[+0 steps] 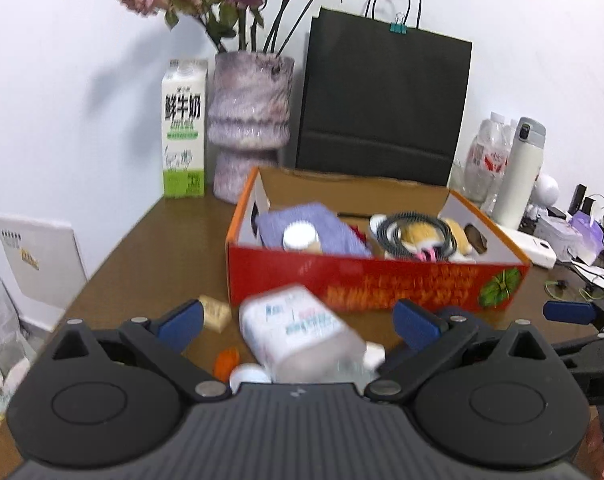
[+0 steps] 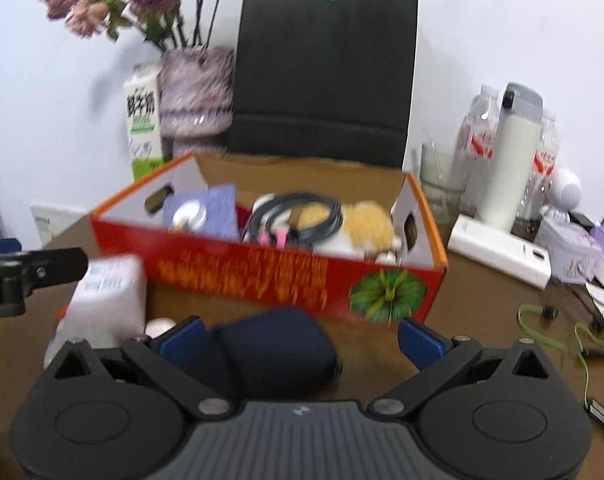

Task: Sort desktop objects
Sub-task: 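Withdraw both tools toward the plastic bag and navy pouch, then grasp the clear plastic bag with the left tool while the right tool grasps the navy pouch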

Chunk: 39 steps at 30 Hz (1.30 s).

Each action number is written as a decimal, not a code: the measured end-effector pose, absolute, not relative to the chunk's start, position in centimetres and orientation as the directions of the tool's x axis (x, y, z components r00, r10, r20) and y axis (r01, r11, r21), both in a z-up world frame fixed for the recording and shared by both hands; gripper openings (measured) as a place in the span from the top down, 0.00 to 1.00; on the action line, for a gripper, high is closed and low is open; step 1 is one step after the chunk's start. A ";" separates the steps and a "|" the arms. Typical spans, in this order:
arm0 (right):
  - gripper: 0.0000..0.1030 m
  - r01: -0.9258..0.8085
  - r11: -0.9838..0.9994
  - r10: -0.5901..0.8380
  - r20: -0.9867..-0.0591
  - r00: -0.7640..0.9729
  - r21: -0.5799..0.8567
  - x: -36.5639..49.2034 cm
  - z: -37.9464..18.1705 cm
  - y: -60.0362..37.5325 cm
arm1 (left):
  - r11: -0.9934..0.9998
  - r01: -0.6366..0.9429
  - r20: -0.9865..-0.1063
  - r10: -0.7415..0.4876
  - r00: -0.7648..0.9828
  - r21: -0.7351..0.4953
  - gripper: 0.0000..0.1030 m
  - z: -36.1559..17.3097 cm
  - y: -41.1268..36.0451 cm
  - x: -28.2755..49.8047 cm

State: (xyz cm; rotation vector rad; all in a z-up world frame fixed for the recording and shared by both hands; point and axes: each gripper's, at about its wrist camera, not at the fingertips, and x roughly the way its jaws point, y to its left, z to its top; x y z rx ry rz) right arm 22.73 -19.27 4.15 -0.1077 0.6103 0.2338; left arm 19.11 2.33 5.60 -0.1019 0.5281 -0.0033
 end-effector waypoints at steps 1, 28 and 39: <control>0.00 -0.248 0.968 0.184 -0.583 0.791 -0.031 22.2 3.8 -19.4 | 0.994 -0.023 -0.513 -0.035 0.858 -0.105 0.00 5.3 2.3 18.8; 0.00 -0.223 0.974 0.198 -0.587 0.785 0.031 18.6 2.1 -18.9 | 0.980 0.019 -0.590 -0.135 0.796 -0.198 0.57 2.1 2.0 18.3; 0.00 -0.173 0.984 0.170 -0.588 0.791 0.052 21.1 2.9 -14.2 | 0.956 -0.059 -0.546 -0.112 0.830 -0.287 0.57 3.8 5.2 17.7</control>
